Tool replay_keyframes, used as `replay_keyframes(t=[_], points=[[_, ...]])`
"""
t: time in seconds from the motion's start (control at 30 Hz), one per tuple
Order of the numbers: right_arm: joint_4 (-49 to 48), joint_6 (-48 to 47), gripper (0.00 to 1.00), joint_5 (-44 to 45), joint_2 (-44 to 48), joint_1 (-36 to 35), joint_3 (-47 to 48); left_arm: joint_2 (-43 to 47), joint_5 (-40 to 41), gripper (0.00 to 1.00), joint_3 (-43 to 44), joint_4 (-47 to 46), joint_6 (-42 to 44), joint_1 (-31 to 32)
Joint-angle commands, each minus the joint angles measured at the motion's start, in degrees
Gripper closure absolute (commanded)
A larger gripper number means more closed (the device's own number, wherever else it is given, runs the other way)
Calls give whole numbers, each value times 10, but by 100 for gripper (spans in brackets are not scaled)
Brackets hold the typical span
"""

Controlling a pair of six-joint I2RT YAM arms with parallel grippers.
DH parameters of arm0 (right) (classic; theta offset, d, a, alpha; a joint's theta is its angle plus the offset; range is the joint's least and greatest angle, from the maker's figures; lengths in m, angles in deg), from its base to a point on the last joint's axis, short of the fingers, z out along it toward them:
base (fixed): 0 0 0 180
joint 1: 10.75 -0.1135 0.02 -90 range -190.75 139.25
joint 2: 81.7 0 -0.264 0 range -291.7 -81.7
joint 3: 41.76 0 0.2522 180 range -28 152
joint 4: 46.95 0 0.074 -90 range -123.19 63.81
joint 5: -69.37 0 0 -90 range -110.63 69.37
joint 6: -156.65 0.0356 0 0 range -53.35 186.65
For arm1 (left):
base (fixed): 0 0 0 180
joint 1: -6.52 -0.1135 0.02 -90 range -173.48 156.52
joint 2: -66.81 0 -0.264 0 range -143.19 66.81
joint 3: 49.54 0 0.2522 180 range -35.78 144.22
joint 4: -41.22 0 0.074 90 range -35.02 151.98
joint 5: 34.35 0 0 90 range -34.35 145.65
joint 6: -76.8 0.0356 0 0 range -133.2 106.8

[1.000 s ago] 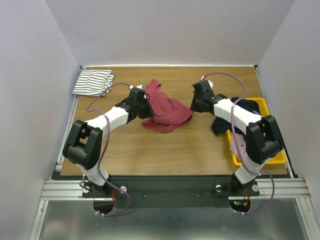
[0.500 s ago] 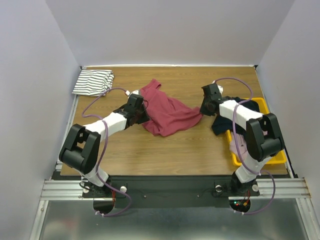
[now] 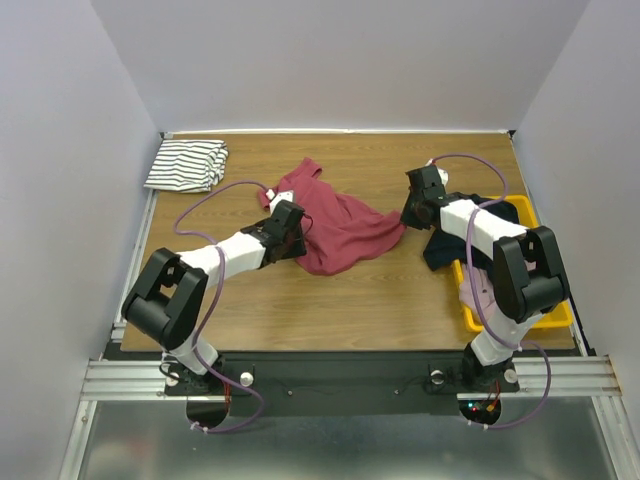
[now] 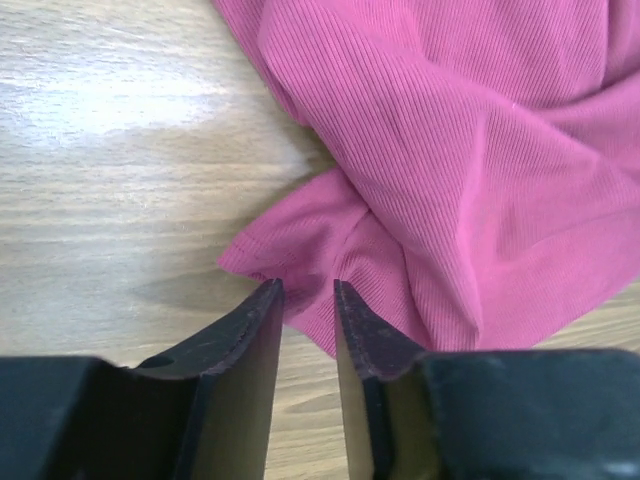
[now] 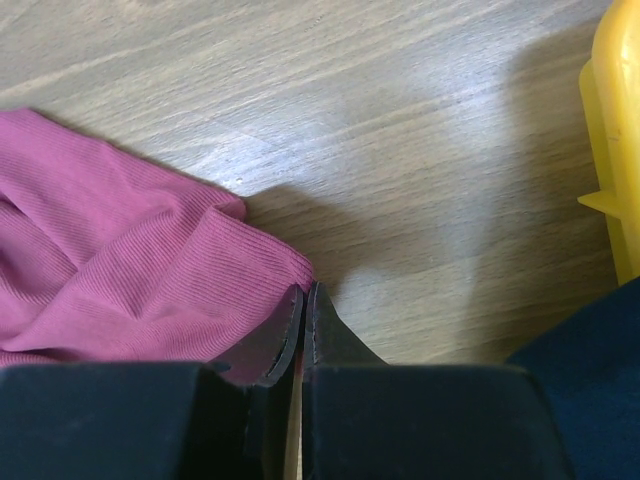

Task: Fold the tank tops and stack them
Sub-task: Flatten the tank top out

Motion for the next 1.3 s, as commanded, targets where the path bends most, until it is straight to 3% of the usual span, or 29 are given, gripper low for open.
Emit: replay_keyframes(t=[0.0, 0.7, 1.27], points=[[-23, 2, 100, -3, -4, 0, -7, -9, 49, 60, 21, 17, 23, 12], [-33, 3, 100, -19, -7, 0, -8, -58, 142, 57, 88, 85, 81, 61], [-40, 0, 100, -25, -3, 0, -15, -75, 117, 55, 115, 125, 125, 66]])
